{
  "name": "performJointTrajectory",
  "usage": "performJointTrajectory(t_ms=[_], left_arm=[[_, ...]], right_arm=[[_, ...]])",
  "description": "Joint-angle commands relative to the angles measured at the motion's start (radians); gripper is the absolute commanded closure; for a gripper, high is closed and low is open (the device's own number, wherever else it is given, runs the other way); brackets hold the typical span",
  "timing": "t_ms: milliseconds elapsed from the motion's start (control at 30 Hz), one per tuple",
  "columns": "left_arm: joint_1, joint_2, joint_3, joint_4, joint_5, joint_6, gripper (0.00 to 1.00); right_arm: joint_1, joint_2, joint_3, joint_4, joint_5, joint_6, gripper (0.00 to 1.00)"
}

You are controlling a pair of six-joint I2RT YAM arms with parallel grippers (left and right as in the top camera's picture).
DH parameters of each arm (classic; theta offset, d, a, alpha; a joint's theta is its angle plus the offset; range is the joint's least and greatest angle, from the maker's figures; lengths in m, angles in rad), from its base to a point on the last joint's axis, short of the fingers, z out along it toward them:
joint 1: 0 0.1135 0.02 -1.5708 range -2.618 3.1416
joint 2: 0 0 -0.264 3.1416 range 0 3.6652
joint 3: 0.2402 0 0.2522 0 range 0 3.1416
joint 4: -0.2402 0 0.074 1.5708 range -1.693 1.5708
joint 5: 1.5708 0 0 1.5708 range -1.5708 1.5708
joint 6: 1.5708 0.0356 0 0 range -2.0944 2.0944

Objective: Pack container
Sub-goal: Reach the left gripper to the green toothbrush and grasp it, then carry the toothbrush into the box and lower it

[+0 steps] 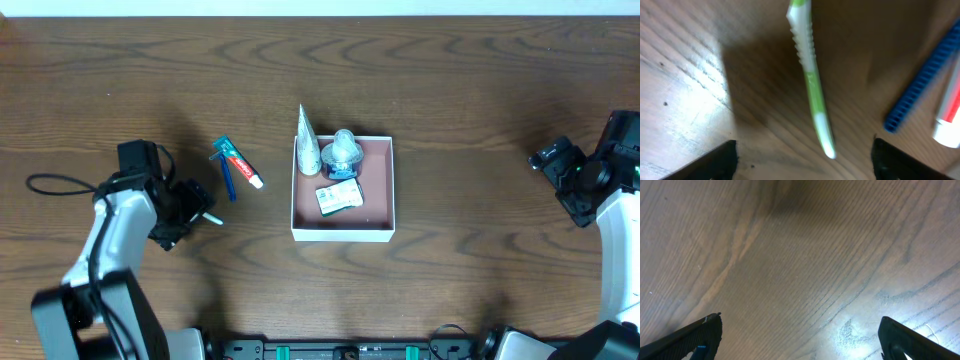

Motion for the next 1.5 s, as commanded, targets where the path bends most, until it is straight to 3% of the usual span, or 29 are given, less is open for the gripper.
performJointTrajectory(t_ms=[0, 267, 467, 567, 633, 867, 1133, 1267, 1400, 1467], left_arm=[[0.006, 0.066, 0.008, 0.009, -0.020, -0.010, 0.23], [0.005, 0.132, 0.008, 0.023, -0.076, -0.008, 0.41], [0.005, 0.132, 0.008, -0.006, -0.150, 0.047, 0.74], [0.005, 0.132, 0.008, -0.009, -0.150, 0.093, 0.79], [0.005, 0.132, 0.008, -0.008, -0.150, 0.097, 0.94], [0.005, 0.126, 0.022, -0.024, -0.146, 0.097, 0.94], [-0.021, 0.029, 0.230, -0.256, -0.125, 0.209, 0.94], [-0.093, -0.075, 0.358, -0.319, -0.023, 0.379, 0.94], [-0.233, -0.214, 0.413, -0.270, 0.096, 0.575, 0.94], [-0.323, -0.283, 0.413, -0.236, 0.158, 0.731, 0.94]], right_arm=[[-0.008, 0.000, 0.000, -0.001, -0.003, -0.016, 0.01], [-0.008, 0.000, 0.000, -0.001, -0.003, -0.016, 0.01], [-0.008, 0.000, 0.000, -0.001, -0.003, -0.016, 0.01], [-0.008, 0.000, 0.000, -0.001, -0.003, -0.016, 0.01], [-0.008, 0.000, 0.000, -0.001, -0.003, -0.016, 0.01], [-0.008, 0.000, 0.000, -0.001, -0.003, -0.016, 0.01], [-0.008, 0.000, 0.000, -0.001, -0.003, -0.016, 0.01], [-0.008, 0.000, 0.000, -0.001, -0.003, -0.016, 0.01], [-0.008, 0.000, 0.000, -0.001, -0.003, -0.016, 0.01], [-0.008, 0.000, 0.000, -0.001, -0.003, -0.016, 0.01]])
